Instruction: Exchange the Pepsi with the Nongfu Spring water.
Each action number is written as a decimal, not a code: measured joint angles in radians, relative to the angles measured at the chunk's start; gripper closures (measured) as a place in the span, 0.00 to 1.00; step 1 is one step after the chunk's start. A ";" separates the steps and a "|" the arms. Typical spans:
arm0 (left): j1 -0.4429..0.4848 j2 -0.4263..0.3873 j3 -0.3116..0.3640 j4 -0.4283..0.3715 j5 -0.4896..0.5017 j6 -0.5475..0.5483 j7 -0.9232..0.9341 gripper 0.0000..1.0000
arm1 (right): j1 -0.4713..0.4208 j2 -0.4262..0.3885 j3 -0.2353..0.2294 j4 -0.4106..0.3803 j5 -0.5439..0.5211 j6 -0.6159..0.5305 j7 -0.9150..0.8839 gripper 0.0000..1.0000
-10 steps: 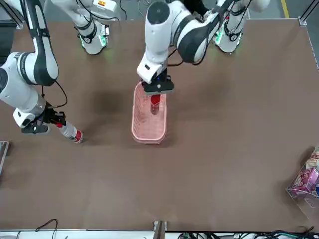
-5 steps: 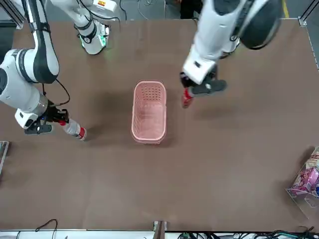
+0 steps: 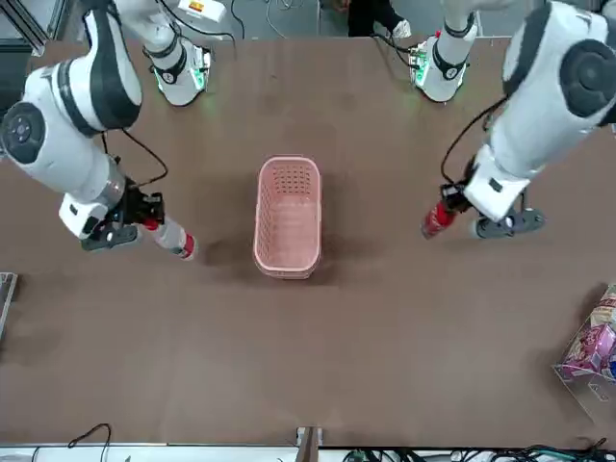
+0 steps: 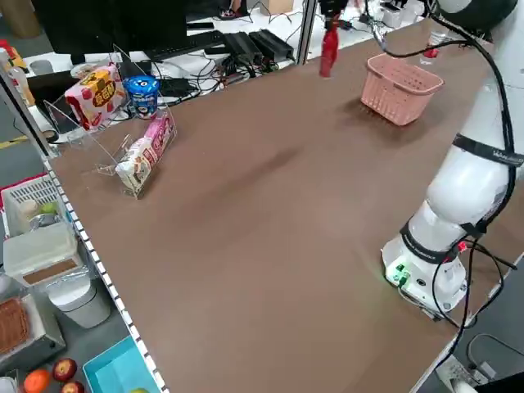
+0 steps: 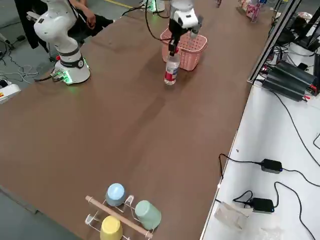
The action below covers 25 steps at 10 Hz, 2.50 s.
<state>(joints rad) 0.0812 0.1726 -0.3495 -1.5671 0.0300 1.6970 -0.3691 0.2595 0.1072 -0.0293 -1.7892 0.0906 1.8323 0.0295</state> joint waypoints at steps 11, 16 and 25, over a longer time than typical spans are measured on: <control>0.269 -0.039 0.001 -0.542 0.016 0.555 0.231 0.68 | 0.430 -0.003 0.004 0.250 0.006 -0.143 0.253 0.64; 0.299 -0.008 0.002 -0.608 0.056 0.674 0.232 0.68 | 0.504 0.165 0.002 0.246 0.004 -0.013 0.256 0.64; 0.298 -0.084 -0.009 -0.537 0.058 0.565 0.234 0.00 | 0.524 0.339 -0.007 0.246 -0.008 0.118 0.255 0.64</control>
<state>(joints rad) 0.3795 0.0886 -0.3582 -2.1038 0.0878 2.2619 -0.1349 0.7837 0.4461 -0.0360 -1.5428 0.0831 1.9501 0.2849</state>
